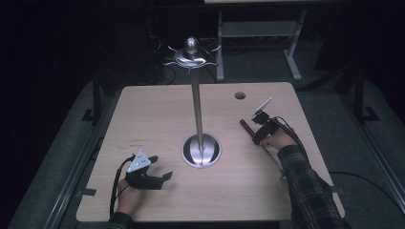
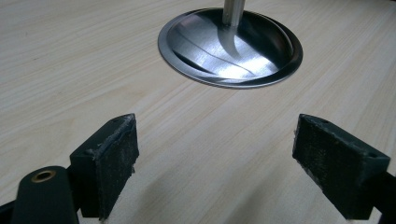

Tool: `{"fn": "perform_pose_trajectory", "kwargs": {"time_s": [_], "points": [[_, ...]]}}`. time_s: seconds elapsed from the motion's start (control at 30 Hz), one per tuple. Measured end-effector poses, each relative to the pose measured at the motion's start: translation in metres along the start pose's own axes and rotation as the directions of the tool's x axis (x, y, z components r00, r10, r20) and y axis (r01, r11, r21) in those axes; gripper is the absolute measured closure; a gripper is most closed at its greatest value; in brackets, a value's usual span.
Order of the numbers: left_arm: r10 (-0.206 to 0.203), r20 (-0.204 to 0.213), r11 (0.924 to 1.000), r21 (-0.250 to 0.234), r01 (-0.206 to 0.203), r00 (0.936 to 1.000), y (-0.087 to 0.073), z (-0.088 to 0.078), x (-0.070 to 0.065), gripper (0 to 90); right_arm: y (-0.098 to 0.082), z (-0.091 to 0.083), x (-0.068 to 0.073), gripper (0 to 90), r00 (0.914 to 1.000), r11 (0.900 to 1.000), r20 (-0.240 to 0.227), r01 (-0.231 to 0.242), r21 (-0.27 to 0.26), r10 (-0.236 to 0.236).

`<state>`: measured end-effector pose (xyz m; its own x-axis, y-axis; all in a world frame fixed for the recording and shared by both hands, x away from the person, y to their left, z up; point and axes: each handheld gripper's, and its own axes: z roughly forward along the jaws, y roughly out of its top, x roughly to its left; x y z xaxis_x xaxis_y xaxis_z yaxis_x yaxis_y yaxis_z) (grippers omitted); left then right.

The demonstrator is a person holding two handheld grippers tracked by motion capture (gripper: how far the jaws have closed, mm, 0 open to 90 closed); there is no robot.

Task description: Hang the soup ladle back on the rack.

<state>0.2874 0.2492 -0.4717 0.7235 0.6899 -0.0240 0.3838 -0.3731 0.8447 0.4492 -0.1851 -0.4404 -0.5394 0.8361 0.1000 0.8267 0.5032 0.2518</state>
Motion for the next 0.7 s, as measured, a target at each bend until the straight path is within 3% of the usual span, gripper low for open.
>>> {"fn": "perform_pose_trajectory", "kwargs": {"time_s": [0.5,0.7], "points": [[0.000,0.001,1.0000,0.000,0.000,1.0000,0.000,0.000,0.000,14.2,0.000,-0.005,0.002,73.5,0.9999,1.000,0.013,-0.001,-0.013,0.001],[0.003,0.002,1.0000,0.003,-0.003,1.0000,0.000,0.000,0.000,14.2,-0.006,-0.024,0.001,73.6,0.9998,0.995,-0.006,-0.019,-0.097,0.018]]}}
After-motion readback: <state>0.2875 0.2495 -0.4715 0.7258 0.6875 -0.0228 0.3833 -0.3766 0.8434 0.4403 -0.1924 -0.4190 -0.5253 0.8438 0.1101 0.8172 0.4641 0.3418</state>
